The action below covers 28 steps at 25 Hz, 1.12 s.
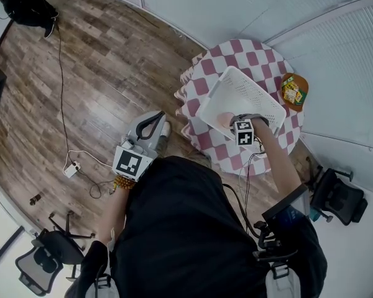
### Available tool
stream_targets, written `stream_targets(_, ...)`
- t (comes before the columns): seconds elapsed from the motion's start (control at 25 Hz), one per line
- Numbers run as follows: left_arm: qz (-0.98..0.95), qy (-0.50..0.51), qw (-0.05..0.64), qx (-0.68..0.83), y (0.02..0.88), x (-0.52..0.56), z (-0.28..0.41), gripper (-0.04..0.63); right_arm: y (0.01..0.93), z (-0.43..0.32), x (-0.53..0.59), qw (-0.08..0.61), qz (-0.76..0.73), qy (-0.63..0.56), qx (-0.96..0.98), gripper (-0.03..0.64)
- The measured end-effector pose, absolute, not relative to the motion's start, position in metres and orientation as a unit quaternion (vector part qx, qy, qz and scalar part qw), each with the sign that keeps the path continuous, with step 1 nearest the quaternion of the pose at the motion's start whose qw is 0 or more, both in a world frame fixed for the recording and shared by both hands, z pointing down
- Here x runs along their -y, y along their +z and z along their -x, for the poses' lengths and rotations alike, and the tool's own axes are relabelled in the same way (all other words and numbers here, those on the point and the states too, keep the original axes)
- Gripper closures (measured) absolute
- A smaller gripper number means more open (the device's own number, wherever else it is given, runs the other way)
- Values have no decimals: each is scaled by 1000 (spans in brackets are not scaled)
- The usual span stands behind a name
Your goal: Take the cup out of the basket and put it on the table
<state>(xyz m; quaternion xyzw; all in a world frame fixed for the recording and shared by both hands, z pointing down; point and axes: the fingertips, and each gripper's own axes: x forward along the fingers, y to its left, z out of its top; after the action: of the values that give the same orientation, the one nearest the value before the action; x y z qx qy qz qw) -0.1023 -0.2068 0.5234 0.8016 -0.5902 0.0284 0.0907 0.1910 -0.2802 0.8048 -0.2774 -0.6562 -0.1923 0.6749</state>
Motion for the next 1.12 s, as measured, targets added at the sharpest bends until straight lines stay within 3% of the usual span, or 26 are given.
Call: stream_targets(1.12,-789,17,96,607,529,203,123,592,817,-201,292,711,328,-190,592,520)
